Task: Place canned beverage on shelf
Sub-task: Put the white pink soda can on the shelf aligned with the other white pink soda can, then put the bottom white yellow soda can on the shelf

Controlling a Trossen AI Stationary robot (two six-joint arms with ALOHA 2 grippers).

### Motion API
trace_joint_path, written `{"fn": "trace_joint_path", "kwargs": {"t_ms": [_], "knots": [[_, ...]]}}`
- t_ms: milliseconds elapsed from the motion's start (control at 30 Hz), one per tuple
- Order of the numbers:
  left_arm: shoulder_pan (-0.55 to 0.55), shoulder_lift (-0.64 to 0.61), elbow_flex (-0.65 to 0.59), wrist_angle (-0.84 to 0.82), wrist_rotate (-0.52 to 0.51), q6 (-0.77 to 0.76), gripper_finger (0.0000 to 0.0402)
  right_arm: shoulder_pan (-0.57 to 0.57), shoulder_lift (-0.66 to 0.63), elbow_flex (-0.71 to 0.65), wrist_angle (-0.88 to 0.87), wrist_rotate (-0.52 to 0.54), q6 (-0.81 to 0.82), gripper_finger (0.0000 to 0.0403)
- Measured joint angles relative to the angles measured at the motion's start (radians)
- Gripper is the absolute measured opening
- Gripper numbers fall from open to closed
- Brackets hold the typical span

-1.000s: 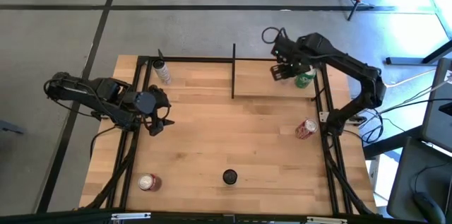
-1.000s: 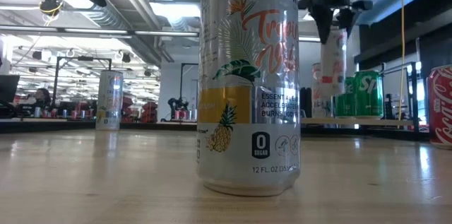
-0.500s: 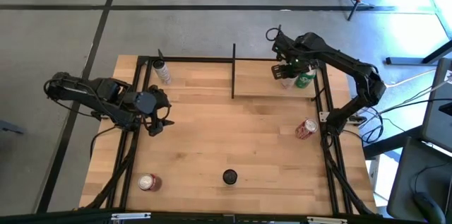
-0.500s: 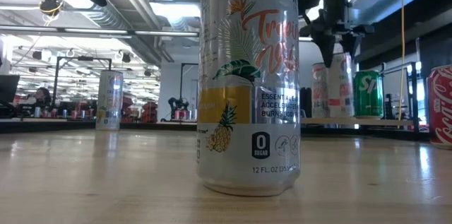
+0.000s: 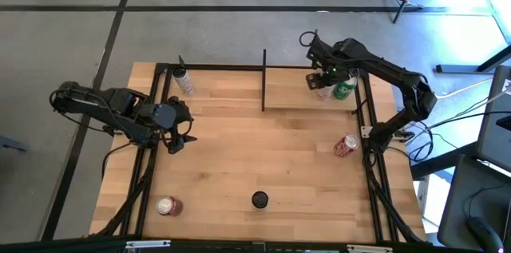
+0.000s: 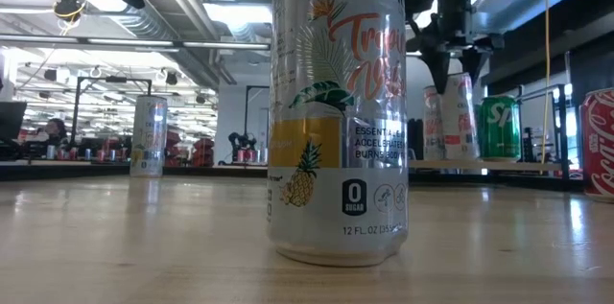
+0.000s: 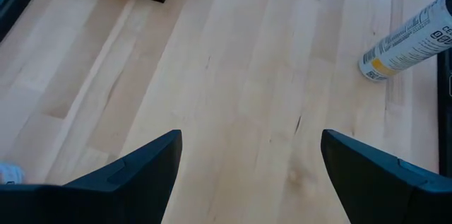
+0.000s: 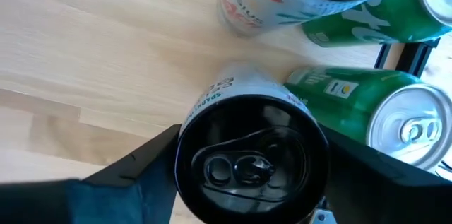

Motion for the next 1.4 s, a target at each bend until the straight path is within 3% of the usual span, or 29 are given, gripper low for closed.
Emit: {"fn": "trace_joint_path", "kwargs": {"t_ms": [300, 700, 900, 1233, 1400], "knots": [[0.000, 0.000, 0.000, 0.000, -0.005, 0.000, 0.0326, 0.000, 0.003, 0.013, -0.012, 0.006, -0.024, 0.0322], [0.000, 0.000, 0.000, 0.000, -0.006, 0.000, 0.0326, 0.000, 0.001, 0.203, -0.133, 0.051, -0.070, 0.0325], [0.000, 0.000, -0.001, 0.024, -0.006, -0.010, 0.0326, 0.022, -0.001, 0.317, -0.146, 0.022, -0.071, 0.0326], [-0.001, 0.047, -0.001, 0.197, 0.005, 0.004, 0.0326, 0.456, -0.019, 0.340, 0.111, -0.004, -0.121, 0.0326], [-0.007, 0.115, -0.001, 0.268, 0.076, 0.067, 0.0326, 0.655, 0.024, 0.339, 0.166, -0.007, -0.200, 0.0326]]}}
